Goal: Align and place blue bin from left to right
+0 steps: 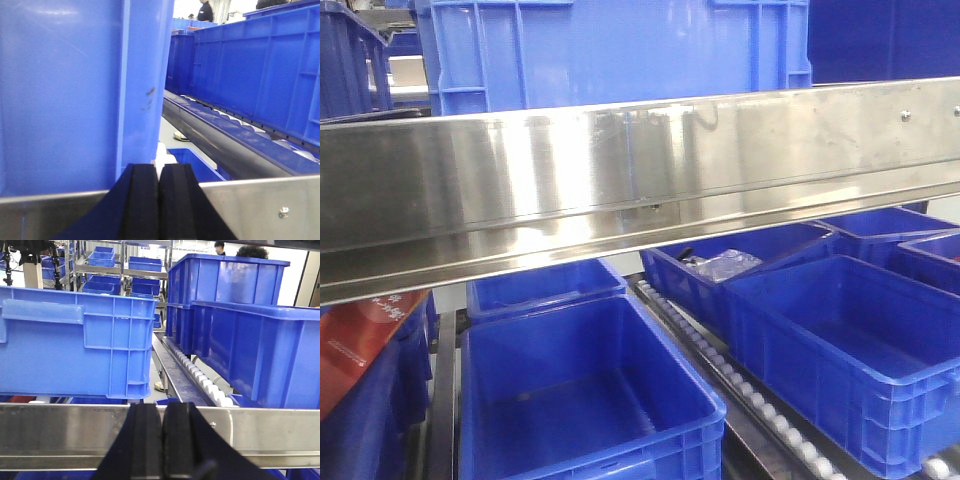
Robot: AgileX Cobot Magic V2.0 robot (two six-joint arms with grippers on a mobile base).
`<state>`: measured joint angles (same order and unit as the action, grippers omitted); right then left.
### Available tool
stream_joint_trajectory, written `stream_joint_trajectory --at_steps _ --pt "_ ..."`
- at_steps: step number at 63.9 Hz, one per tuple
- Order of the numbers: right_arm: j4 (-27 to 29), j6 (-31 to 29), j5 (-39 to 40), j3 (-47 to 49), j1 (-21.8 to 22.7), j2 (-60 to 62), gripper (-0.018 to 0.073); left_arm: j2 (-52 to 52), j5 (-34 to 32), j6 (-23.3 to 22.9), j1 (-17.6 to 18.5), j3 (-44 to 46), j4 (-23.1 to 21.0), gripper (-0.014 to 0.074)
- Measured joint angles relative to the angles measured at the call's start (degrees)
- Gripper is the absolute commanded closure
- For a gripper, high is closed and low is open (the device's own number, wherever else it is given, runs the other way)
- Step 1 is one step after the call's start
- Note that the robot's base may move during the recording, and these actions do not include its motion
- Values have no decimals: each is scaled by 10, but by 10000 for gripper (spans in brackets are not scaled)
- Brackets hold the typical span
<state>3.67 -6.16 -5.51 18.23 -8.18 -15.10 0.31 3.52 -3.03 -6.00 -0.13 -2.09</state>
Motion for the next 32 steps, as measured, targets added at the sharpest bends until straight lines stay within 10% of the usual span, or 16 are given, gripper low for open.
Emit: stream_joint_trajectory --at_steps 32 --pt "17 0 0 -163 147 142 713 0 0 0 0 0 0 707"
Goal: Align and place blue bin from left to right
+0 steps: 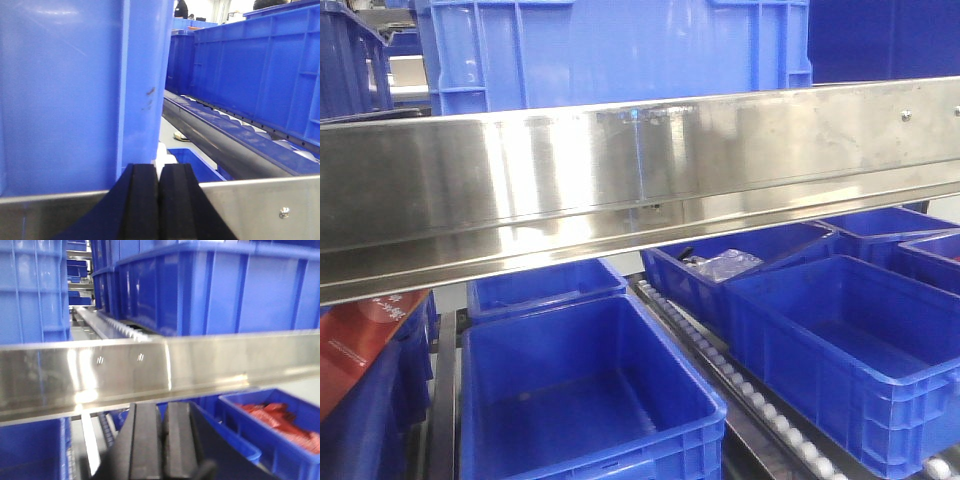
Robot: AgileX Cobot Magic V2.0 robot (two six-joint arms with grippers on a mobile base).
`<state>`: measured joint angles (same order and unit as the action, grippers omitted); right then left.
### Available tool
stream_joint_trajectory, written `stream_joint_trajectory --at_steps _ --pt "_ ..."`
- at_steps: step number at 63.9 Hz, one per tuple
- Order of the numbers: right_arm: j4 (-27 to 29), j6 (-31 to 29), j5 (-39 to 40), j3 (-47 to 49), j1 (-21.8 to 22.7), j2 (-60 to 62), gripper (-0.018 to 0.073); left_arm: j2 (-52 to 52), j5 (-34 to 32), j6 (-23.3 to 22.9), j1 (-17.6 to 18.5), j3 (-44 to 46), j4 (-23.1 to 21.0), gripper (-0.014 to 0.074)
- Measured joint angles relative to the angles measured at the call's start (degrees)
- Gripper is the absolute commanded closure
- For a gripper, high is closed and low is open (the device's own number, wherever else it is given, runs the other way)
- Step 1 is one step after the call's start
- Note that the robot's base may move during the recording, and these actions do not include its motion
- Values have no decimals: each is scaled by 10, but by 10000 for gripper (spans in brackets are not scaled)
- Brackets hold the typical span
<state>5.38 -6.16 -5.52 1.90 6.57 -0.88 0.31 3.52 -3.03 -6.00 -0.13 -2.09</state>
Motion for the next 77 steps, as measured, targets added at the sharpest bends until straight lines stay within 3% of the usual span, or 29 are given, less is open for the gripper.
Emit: stream_joint_trajectory --at_steps 77 --pt "11 0 3 -19 0 4 713 0 -4 0 0 0 0 707"
